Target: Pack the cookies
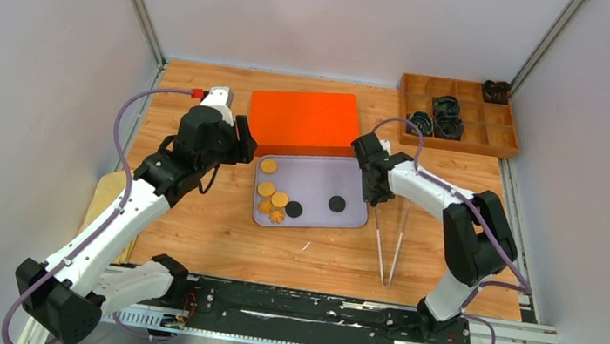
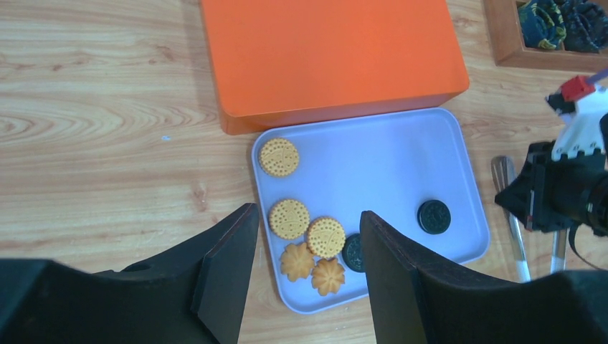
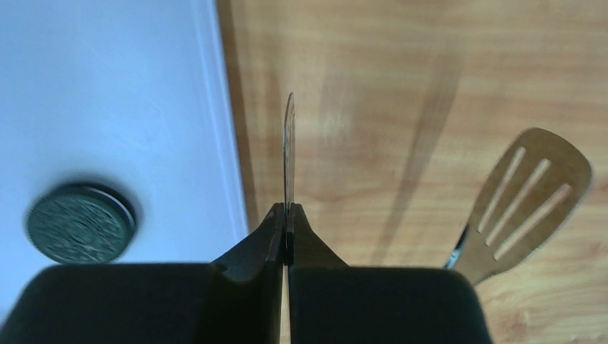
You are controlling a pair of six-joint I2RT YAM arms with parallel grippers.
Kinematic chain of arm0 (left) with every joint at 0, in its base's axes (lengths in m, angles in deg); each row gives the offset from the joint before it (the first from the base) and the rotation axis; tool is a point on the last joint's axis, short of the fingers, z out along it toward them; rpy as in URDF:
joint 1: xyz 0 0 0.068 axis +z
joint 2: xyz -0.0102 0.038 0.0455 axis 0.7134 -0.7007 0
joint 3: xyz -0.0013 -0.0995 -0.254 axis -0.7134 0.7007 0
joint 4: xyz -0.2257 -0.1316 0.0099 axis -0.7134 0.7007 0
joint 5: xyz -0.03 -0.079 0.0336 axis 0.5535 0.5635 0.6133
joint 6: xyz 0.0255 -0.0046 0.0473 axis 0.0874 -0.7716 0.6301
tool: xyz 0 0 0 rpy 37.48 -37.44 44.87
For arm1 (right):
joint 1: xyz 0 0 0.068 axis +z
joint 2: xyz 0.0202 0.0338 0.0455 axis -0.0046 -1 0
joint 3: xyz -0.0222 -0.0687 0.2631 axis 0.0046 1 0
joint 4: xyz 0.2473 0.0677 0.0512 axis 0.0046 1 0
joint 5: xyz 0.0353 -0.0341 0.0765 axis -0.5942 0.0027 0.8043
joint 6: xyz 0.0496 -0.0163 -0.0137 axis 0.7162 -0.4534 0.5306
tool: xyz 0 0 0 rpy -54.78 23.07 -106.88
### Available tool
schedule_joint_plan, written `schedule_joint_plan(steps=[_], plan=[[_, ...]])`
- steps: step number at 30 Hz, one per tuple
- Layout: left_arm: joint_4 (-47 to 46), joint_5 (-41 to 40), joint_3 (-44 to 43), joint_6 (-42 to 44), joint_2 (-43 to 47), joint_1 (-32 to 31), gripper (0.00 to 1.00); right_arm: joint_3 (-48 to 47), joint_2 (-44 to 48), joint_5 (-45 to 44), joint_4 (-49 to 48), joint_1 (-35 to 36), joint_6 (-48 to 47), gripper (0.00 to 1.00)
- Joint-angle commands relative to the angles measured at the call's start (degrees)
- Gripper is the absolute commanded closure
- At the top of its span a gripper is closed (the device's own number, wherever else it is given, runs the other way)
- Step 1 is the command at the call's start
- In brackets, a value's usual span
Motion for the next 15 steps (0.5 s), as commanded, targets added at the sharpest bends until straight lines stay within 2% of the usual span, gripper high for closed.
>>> schedule_joint_plan(steps=[1,9,15], plan=[[-0.9,0.0,0.0,-0.1,-0.3,0.4,0.4,-6.9,-2.9,1.2,1.1,-2.7,-5.3,1.0],[-1.6,-0.5,-0.4,-0.7,-1.0,0.4,0.4,-19.1,-12.4,6.5,1.2,-7.2,-8.8,1.0],[-1.3,-2.2,-1.2,-0.5,-1.6,0.4,0.4,-24.4,-16.9,10.0,0.8,-9.2,-9.0,1.0]])
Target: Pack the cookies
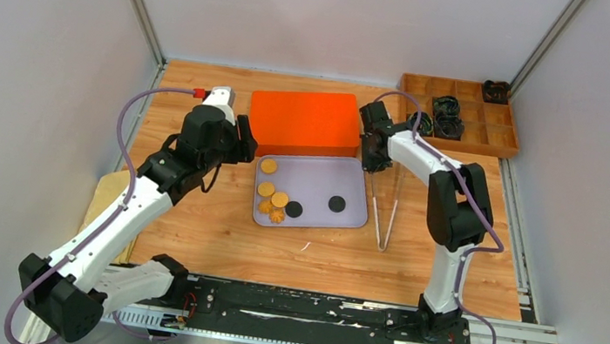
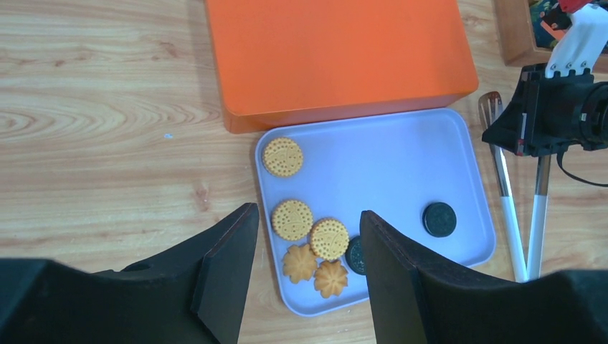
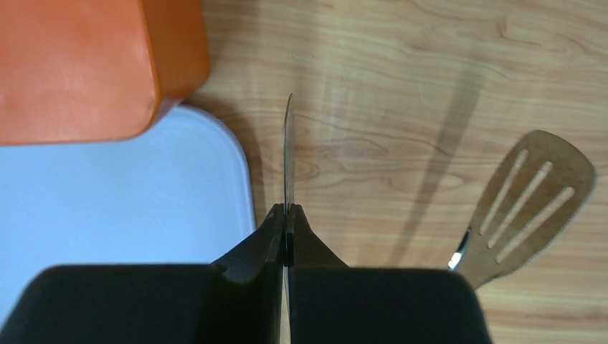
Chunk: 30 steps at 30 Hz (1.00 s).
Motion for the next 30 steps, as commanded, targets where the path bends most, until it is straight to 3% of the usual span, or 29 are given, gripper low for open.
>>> schedule_joint_plan(steps=[1,5,8,15,18,21,30], plan=[[-0.8,-2.3,-1.2,0.0,-0.3,0.4,0.4,-4.0,-2.4,3.6,1.0,-2.5,-1.4,1.0],[-0.8,-4.5,-1.0,0.2,0.0,0.4,0.4,-8.9,-5.6,7.6,2.1,-5.2,-1.3,0.97],[-0.1,-4.5,-1.5,0.5,-0.3,0.4,0.4,-11.3,-7.9,8.4,3.7,-5.7,-2.0,0.89],[0.2,-5.1,-2.0,-0.1,-1.7,0.4,0.39,-11.6,-9.8,9.7,3.7,-6.1,-1.9,0.5],[0.0,-5.0,-2.6,-0.3,-2.6,0.4,0.39,-11.3,-9.3,11.7,3.7,-6.2,-1.9,0.39],[-0.5,-5.2,-3.0,-0.2,-3.6,0.4,0.4,-11.3,-7.7,11.5,3.6,-6.2,-2.4,0.34],[-0.5,-7.3,-5.1,1.7,-5.3,0.4,0.39,-10.3,1.4,5.4,2.3,-6.2,-3.7,0.32]])
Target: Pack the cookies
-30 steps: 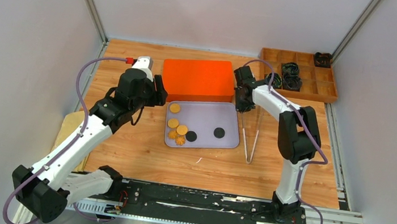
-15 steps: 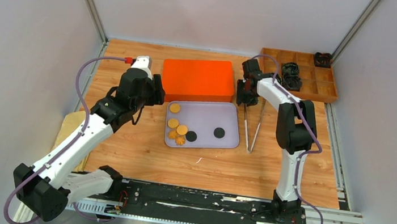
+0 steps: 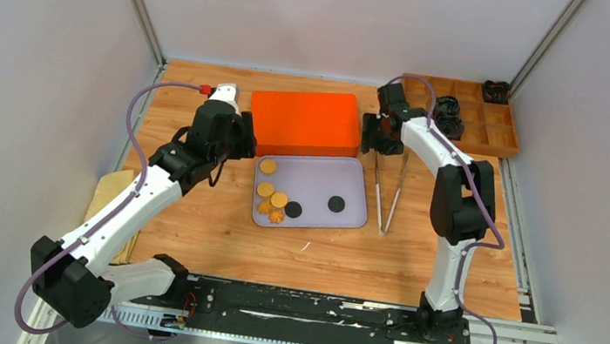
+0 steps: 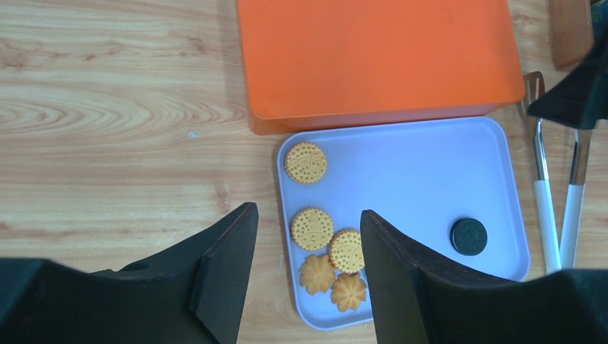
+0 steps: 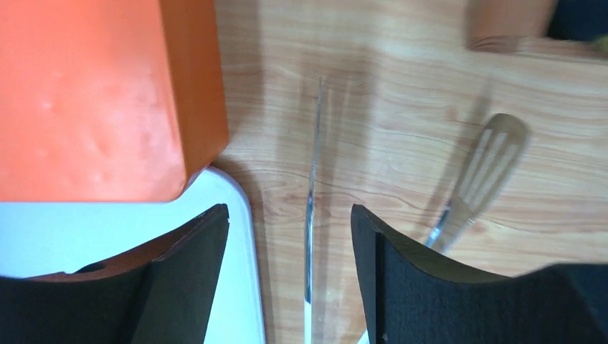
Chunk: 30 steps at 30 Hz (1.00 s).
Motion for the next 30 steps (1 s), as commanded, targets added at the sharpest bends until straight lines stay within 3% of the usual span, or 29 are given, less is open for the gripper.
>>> schedule_joint_plan(steps=[1,6,16,18,22,30], plan=[[0.2,-4.9,-4.3,2.5,-0.1,0.4,0.4,0.2,7.4,-5.7,0.7,-0.5,-1.8,0.31],[2.3,-10.6,-9.1,5.2,0.5,0.4,0.38,-1.2,10.5,-9.8,0.2,-0.5,-3.0,0.29],[2.5,-8.1,-4.7,1.5,6.6,0.4,0.36,-0.1,16.0,-6.2,-4.8,1.8,-4.3,0.26],[2.1,-7.6,-4.1,1.2,8.2,0.4,0.36,0.6,17.9,-6.4,-6.2,2.4,-4.6,0.2],[3.0,-7.5,-4.2,1.0,10.0,0.4,0.36,2.7,21.8,-3.3,-9.3,2.5,-5.1,0.13],[2.6,-7.0,-0.6,0.0,15.2,0.4,0.35,11.3,31.8,3.7,-14.3,3.1,-2.4,0.12]])
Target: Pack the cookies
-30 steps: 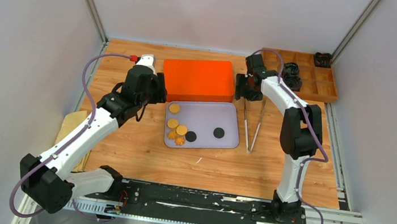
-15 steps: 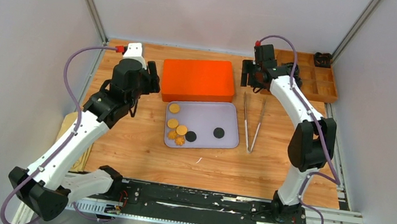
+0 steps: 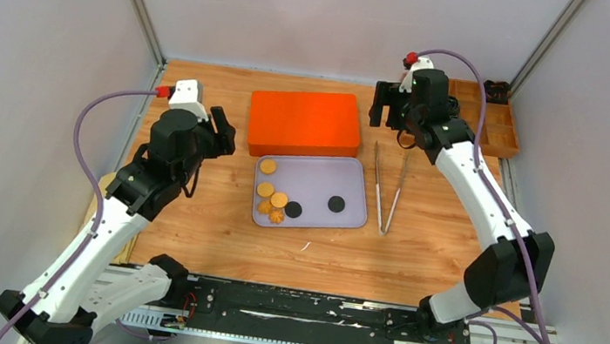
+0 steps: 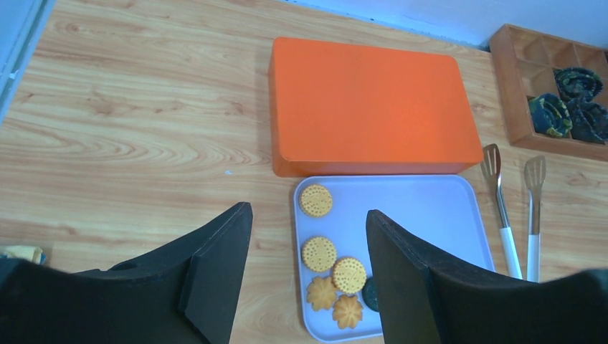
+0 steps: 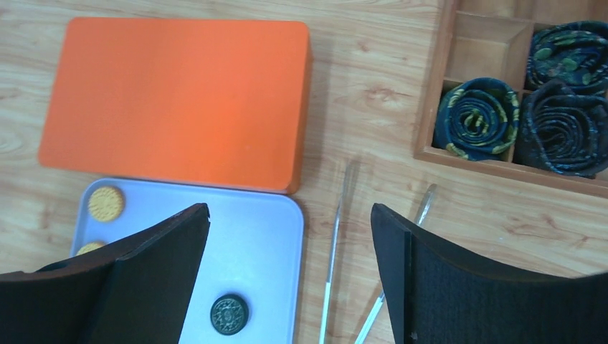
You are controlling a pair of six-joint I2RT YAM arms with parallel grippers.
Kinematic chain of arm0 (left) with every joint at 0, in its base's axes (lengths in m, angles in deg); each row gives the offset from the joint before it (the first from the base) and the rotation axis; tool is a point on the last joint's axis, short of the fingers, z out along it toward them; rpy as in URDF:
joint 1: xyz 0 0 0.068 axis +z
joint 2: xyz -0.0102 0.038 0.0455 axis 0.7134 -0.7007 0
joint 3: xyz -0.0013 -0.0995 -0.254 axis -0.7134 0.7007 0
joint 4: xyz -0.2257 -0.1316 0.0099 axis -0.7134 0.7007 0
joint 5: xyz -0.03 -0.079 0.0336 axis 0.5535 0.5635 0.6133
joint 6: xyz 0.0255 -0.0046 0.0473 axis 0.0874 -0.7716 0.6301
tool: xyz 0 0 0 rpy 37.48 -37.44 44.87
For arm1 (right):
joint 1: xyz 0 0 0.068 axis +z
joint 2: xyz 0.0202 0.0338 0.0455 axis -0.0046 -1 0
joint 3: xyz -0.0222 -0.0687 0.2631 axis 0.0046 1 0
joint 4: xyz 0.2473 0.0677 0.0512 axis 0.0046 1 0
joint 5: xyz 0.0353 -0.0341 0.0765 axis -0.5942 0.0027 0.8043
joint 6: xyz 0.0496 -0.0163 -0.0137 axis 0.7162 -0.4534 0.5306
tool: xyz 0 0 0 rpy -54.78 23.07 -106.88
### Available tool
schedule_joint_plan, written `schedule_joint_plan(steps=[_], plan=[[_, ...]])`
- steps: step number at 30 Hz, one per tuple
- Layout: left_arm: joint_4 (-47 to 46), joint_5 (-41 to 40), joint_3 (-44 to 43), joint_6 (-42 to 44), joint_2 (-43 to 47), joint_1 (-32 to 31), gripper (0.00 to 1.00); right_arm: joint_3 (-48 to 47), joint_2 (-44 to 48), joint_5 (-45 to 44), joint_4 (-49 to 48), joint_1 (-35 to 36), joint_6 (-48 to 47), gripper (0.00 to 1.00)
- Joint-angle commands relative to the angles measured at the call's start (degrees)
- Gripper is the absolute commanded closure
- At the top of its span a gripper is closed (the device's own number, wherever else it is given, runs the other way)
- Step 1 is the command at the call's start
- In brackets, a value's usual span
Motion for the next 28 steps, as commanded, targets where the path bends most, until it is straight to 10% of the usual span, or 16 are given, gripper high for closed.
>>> schedule_joint_plan(steps=[1,28], plan=[[0.3,-0.1,0.6,-0.9,2.0,0.4,0.34,5.2,5.1,4.8,-3.8,1.3,2.4,0.11],[3.5,-1.7,-1.0,-0.6,4.7,0.4,0.32,9.9,11.0,-0.5,-5.3,5.3,0.8,0.06]])
